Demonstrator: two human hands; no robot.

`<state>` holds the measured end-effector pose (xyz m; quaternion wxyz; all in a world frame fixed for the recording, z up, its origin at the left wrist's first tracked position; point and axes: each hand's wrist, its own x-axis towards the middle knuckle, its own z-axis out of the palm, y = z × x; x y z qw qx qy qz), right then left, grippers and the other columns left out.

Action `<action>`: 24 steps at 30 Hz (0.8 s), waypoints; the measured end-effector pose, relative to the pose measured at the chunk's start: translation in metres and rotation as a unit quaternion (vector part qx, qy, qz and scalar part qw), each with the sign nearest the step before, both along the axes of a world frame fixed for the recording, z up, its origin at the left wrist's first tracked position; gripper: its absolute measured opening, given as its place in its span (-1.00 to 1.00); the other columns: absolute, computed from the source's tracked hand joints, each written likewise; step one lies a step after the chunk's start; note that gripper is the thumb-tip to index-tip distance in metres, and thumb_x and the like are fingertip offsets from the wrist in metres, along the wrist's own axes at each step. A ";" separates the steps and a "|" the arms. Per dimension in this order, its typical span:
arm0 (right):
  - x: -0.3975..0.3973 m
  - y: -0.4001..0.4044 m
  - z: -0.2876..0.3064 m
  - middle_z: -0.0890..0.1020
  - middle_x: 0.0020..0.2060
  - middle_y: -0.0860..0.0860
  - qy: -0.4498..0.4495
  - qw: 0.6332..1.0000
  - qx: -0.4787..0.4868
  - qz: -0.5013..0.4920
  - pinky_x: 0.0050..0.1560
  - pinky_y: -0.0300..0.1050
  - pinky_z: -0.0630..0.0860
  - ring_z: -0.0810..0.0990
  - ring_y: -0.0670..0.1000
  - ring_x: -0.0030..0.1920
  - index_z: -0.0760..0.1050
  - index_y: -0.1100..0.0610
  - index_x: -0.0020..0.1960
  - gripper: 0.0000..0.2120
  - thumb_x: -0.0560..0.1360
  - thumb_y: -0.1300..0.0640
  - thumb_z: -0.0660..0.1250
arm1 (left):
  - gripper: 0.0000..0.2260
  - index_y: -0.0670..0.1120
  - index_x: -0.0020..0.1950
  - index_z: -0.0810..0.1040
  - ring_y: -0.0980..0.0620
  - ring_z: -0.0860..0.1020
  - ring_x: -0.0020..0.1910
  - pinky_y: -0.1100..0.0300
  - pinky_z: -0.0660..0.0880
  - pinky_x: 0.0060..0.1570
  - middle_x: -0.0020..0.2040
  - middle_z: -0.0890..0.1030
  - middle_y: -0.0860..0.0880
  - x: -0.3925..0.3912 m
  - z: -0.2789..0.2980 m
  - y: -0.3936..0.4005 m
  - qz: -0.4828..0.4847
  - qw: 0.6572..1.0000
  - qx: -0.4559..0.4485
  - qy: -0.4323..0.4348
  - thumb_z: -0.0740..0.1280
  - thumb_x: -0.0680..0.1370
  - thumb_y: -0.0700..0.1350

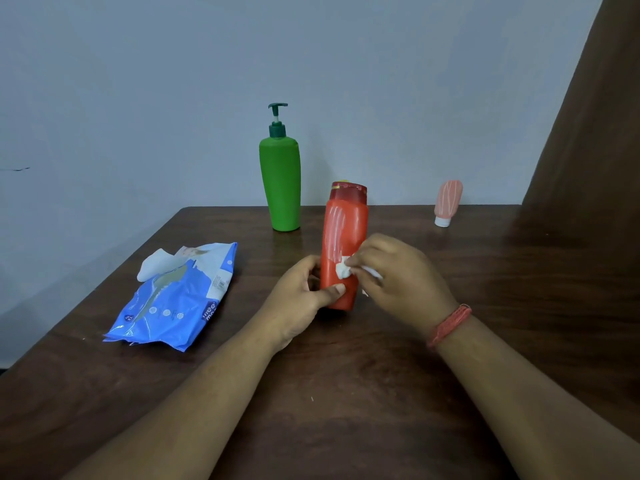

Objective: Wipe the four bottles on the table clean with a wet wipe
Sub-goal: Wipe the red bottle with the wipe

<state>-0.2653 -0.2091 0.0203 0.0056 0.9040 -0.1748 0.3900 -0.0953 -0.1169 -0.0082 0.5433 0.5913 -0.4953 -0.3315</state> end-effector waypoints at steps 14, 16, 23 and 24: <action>0.006 0.014 0.001 0.62 -0.03 -0.01 0.030 0.999 0.021 0.024 -0.09 0.04 0.63 0.64 0.02 -0.05 0.67 0.10 0.07 -0.86 0.52 0.17 0.44 | -0.72 0.00 0.19 0.57 -0.01 0.62 0.14 -0.02 0.56 0.22 0.11 0.68 -0.02 -0.003 -0.003 0.001 -0.024 1.000 0.003 -0.014 0.49 0.51 -0.16; 0.006 0.014 0.002 0.62 -0.02 0.00 -0.003 1.000 0.017 -0.010 -0.12 0.04 0.63 0.64 0.04 -0.06 0.67 0.11 0.05 -0.88 0.52 0.17 0.44 | -0.72 0.02 0.20 0.56 0.01 0.62 0.13 0.00 0.56 0.21 0.11 0.67 -0.01 -0.003 -0.001 0.002 -0.024 0.999 0.004 -0.031 0.49 0.52 -0.13; 0.005 0.014 0.003 0.62 -0.03 0.00 0.010 1.000 -0.009 -0.015 -0.13 0.00 0.63 0.65 0.05 -0.08 0.66 0.11 0.02 -0.90 0.51 0.18 0.44 | -0.70 0.03 0.21 0.54 0.01 0.62 0.12 -0.01 0.57 0.20 0.11 0.66 -0.01 -0.005 0.001 0.004 -0.023 0.999 0.014 -0.043 0.49 0.51 -0.13; 0.004 0.013 0.005 0.63 -0.02 0.01 -0.026 0.999 0.006 -0.037 -0.09 -0.04 0.62 0.65 0.05 -0.06 0.66 0.12 0.02 -0.90 0.51 0.19 0.45 | -0.69 0.04 0.22 0.53 0.03 0.61 0.12 0.01 0.56 0.20 0.12 0.66 -0.01 -0.006 0.002 0.004 -0.022 0.998 0.016 -0.053 0.49 0.51 -0.11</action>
